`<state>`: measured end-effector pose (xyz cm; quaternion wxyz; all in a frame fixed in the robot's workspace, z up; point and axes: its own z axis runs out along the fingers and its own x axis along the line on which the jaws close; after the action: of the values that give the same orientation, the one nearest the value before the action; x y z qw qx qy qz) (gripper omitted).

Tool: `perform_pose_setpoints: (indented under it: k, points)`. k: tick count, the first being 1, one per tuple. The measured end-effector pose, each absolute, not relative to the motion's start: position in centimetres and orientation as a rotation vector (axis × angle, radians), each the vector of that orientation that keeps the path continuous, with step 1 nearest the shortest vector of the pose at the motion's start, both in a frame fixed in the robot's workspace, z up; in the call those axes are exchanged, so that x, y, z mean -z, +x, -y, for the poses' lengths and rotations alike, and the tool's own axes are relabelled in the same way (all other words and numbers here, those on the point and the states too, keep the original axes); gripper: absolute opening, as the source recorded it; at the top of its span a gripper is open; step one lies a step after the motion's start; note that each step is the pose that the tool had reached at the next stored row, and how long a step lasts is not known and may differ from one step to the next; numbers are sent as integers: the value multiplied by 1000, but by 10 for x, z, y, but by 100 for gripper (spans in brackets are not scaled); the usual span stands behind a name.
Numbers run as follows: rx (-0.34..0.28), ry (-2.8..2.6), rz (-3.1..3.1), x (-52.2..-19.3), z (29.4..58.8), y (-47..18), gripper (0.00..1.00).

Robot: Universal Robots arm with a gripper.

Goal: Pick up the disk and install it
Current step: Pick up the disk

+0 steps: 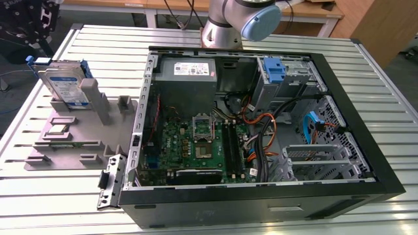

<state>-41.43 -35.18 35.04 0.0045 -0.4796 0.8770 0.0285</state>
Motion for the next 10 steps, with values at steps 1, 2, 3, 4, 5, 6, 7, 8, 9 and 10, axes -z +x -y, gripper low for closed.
perform_pose_setpoints:
  k: [1, 2, 3, 4, 5, 6, 7, 8, 9, 10]
  points:
    - [-89, -1504, -2747, -350, 352, -414, 11]
    - [-89, -1504, -2747, -350, 352, -414, 11]
    - [-89, -1504, -2746, -350, 352, -414, 11]
    - [-89, -1504, -2746, -350, 352, -414, 11]
    - [-89, -1504, -2746, -350, 352, -414, 11]
    - [-89, -1504, -2746, -350, 352, -414, 11]
    - [-89, -1505, -2746, -350, 352, -414, 11]
    - [-89, -1505, -2746, -350, 352, -414, 11]
    - [-89, -1506, -2745, -350, 352, -414, 11]
    - [-89, -1512, -2742, -350, 352, -414, 11]
